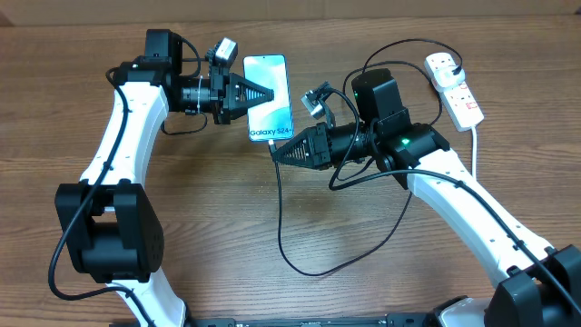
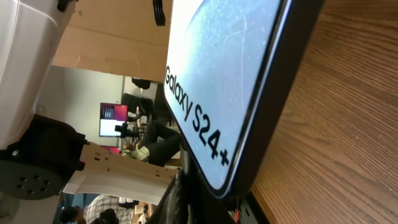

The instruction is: Plug charger to phone and switch on socket

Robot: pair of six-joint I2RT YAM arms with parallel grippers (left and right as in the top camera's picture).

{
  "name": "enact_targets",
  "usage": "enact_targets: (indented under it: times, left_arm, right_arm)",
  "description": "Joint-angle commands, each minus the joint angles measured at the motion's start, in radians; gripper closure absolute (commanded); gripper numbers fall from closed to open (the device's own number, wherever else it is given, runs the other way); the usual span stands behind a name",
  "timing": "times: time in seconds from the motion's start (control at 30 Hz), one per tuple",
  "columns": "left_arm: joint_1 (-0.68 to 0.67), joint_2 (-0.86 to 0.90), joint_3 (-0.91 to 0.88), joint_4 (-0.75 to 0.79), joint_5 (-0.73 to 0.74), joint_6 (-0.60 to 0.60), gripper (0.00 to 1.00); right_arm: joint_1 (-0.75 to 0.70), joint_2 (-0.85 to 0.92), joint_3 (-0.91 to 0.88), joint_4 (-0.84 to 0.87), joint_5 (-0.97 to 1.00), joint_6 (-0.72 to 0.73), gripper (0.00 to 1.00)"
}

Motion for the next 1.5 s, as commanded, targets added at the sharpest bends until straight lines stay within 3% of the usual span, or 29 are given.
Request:
enact_targets:
  times: [0.0, 0.43, 0.8, 1.1, 1.47]
  left_arm:
    - [0.005, 0.005, 0.009, 0.000, 0.057, -0.007, 0.96]
    - [0.005, 0.005, 0.009, 0.000, 0.057, -0.007, 0.96]
    - [0.005, 0.005, 0.009, 0.000, 0.057, -0.007, 0.96]
    - [0.003, 0.005, 0.009, 0.000, 0.057, -0.008, 0.96]
    - [0.003, 0.005, 0.009, 0.000, 0.055, -0.126, 0.96]
  right_arm:
    - [-0.009, -0.011, 0.005, 0.005, 0.032, 0.003, 0.96]
    - [-0.009, -0.011, 0.005, 0.012, 0.044, 0.007, 0.96]
    - [-0.009, -0.011, 0.005, 0.092, 0.080, 0.156, 0.96]
    - [-0.008, -0.011, 0.005, 0.093, 0.106, 0.183, 0.96]
    - [0.001, -0.011, 0.005, 0.109, 0.211, 0.194, 0.96]
